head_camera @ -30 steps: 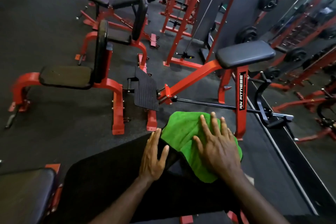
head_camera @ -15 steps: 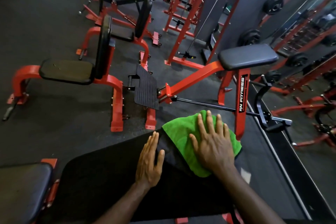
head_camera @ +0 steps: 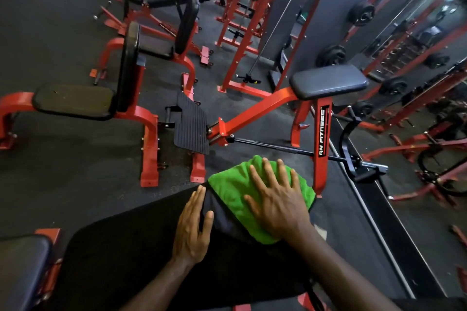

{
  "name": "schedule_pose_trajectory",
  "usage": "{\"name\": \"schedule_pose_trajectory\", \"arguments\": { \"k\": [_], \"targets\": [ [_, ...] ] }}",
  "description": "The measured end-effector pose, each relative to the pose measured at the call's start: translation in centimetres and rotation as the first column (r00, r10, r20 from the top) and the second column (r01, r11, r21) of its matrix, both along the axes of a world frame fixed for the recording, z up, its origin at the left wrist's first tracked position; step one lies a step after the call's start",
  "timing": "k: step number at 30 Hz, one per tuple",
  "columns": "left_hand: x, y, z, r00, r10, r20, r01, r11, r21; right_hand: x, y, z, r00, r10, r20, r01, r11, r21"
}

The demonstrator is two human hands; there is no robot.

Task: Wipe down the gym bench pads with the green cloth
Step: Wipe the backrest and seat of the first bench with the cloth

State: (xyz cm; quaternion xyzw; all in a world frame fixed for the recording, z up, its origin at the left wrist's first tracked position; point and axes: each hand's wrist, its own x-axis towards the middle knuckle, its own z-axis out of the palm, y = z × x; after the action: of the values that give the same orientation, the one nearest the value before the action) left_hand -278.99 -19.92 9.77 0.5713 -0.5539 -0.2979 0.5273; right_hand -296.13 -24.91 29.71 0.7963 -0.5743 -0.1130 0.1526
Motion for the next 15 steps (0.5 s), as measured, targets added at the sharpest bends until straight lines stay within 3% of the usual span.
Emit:
{"name": "schedule_pose_trajectory", "arguments": {
  "k": [2,6,11,15],
  "targets": [
    [-0.2,-0.3,0.1,0.999,0.031,0.043,-0.03,0.999,-0.024,-1.3,0.5,0.6,0.998,-0.013,0.064,0.013,1.0,0.002],
    [-1.0,-1.5,2.0,0.986,0.131,0.107,-0.135,0.99,0.03,-0.6,-1.5,1.1,0.953,-0.244,0.18,0.249,0.969,-0.004],
    [-1.5,-1.7,1.8,0.98,0.145,0.134,-0.15,0.988,0.03,-1.8,4.5,0.0,0.978,-0.165,0.128,0.169,0.985,-0.028],
    [-1.6,-1.7,1.9,0.98,0.171,0.099,-0.172,0.985,0.006,-2.1,4.7,1.1,0.91,-0.332,0.248,0.338,0.941,0.021]
  ]
}}
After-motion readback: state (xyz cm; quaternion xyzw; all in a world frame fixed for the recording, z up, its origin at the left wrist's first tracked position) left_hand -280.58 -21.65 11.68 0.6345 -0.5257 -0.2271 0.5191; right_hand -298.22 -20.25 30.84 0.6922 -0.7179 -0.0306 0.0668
